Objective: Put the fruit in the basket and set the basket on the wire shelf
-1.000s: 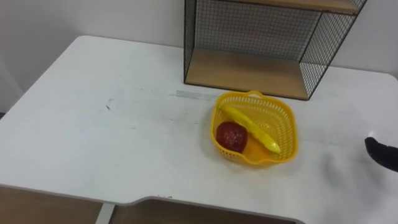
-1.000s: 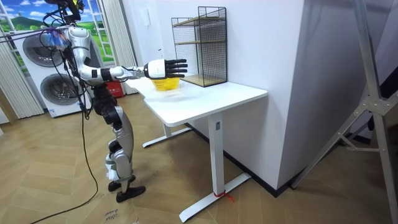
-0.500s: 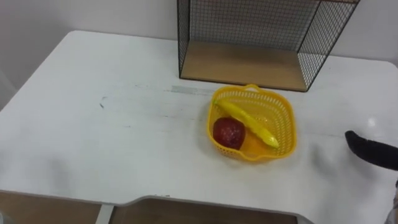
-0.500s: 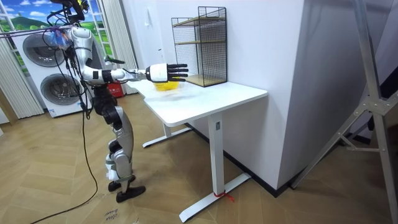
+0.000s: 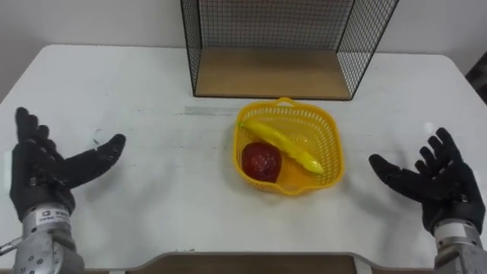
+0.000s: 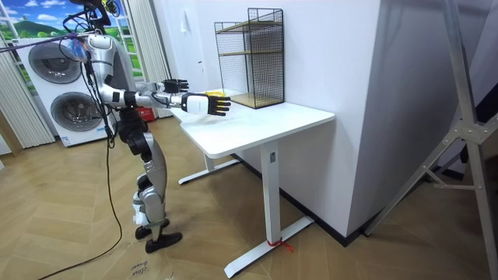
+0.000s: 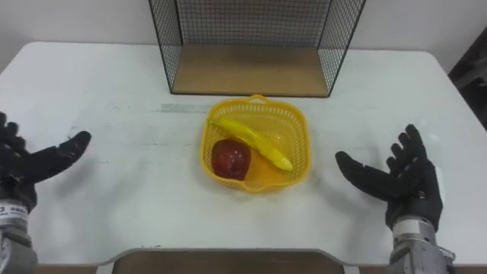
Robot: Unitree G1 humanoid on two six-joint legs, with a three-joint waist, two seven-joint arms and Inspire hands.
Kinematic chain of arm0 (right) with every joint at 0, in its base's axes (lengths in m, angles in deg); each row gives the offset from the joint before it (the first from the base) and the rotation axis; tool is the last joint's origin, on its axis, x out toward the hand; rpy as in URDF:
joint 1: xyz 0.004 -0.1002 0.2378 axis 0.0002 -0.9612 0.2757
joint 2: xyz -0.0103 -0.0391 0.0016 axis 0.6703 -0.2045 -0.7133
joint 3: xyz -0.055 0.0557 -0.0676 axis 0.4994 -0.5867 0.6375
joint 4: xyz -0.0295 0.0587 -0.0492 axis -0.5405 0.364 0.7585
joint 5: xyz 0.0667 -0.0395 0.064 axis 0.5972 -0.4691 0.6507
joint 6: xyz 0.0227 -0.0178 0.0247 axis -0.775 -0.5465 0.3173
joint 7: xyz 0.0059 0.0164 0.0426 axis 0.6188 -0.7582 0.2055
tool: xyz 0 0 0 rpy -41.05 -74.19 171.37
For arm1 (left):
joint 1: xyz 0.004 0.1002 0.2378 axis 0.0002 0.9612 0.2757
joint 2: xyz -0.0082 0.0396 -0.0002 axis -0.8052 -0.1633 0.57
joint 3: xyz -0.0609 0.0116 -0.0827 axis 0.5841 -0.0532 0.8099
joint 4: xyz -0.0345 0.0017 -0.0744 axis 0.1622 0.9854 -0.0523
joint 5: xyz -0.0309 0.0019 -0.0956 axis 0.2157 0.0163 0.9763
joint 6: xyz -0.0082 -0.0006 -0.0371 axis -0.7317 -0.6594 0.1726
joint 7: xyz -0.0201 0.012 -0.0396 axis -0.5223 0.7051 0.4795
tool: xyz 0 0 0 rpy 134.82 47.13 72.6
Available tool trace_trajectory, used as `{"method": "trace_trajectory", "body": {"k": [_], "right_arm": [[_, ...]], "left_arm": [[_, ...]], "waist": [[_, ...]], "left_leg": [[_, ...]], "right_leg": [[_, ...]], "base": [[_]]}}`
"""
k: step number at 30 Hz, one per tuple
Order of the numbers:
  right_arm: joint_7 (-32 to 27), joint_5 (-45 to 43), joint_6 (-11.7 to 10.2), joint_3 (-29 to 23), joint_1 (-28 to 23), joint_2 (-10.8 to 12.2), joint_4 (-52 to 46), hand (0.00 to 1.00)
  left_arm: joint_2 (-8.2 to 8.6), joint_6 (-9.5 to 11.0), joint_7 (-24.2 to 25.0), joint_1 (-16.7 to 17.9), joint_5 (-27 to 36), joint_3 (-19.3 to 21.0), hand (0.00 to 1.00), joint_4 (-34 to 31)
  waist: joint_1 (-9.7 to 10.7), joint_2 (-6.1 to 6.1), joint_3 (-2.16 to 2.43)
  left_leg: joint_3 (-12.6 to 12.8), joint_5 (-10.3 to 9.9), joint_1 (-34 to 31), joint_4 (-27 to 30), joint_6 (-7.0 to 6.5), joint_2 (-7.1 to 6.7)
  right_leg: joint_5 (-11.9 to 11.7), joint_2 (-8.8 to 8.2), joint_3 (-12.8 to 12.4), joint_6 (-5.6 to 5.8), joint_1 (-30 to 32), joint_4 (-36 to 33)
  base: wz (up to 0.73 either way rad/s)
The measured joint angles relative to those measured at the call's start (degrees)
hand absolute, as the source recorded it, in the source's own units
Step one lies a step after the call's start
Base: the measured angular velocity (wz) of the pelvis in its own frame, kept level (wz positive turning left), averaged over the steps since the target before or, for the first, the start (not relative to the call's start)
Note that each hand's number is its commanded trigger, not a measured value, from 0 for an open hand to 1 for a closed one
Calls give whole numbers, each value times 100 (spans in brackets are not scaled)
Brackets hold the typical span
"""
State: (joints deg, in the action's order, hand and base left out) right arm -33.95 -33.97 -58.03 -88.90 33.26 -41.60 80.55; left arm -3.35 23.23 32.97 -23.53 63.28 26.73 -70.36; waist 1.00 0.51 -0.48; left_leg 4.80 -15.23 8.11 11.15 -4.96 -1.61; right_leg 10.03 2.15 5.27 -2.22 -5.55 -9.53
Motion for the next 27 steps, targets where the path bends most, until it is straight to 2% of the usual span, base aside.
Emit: {"method": "trace_trajectory", "body": {"k": [6,11,16,27], "right_arm": [[515,519,-1,305,58,46,228,0],[744,786,-3,340,59,133,257,0],[891,810,-37,604,79,169,254,0],[1150,772,-37,996,349,189,254,0]], "left_arm": [[47,-143,696,-97,146,-225,0,210],[223,-144,1088,-107,286,-393,0,309],[242,-144,1251,-156,303,-607,0,346],[251,-158,1271,-215,316,-887,0,540]], "waist": [[59,-3,3],[57,-10,10],[64,-41,20],[71,-123,3]], "left_leg": [[79,0,-59,10,0,5],[125,0,-46,13,0,18],[132,0,-42,16,0,29],[160,0,-65,22,0,57]], "right_leg": [[-1,10,-89,0,89,-26],[-24,22,-110,1,87,-35],[-49,31,-108,-5,88,-30],[-66,60,-141,-19,161,-110]], "base": [[-7],[-2],[0],[-1]]}}
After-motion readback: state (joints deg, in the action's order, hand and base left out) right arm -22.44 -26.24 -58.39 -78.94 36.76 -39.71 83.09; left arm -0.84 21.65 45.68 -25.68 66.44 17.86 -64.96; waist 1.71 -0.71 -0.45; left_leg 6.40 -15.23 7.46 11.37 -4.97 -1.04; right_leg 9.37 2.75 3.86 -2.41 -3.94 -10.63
